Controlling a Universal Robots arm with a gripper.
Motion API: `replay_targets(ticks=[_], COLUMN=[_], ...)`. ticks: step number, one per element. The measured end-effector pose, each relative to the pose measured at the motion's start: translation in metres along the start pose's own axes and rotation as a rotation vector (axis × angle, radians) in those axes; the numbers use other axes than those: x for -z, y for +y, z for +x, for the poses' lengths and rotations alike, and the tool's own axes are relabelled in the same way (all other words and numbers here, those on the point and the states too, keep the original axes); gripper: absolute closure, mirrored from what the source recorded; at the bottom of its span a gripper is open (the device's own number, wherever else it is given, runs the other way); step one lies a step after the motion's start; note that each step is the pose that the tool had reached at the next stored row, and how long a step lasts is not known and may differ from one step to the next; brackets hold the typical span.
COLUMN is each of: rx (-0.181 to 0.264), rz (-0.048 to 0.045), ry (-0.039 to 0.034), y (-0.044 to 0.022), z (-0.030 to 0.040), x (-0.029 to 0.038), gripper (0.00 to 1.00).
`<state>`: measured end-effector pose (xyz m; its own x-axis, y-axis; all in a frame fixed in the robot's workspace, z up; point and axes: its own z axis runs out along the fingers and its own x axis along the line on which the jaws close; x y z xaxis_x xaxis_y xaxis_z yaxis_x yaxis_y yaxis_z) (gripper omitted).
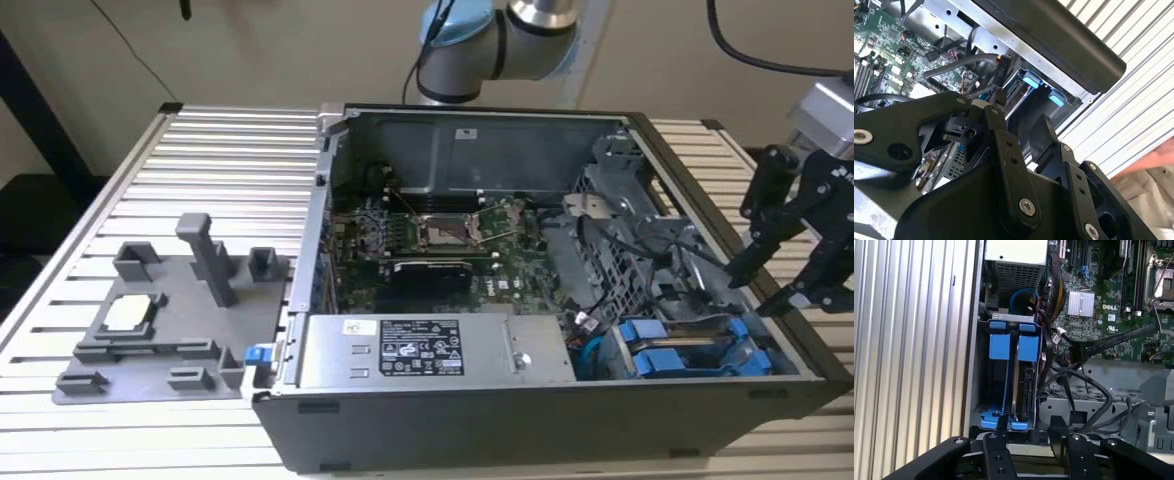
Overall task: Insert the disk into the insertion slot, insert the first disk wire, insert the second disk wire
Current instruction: 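Insert the first disk wire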
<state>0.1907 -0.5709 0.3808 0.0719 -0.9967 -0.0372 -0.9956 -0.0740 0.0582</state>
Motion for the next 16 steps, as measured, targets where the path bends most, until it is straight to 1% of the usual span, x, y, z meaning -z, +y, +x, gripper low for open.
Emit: replay_targets(ticks=[5, 10, 13, 16], rx=[0.009, 0.033, 0.045, 0.052], rz=[-0.0004, -0.0007, -0.0008, -0.0009], ry=[0.0005, 0.0019, 0.0031, 0.0032], y=[-0.0026, -0.0042, -0.0067, -0.0095], z=[-0.0014, -0.0040, -0.0043, -0.0060], x=[-0.0009, -0.0042, -0.0047, -0.0059], gripper=[0.53, 0.53, 0.53, 0.53])
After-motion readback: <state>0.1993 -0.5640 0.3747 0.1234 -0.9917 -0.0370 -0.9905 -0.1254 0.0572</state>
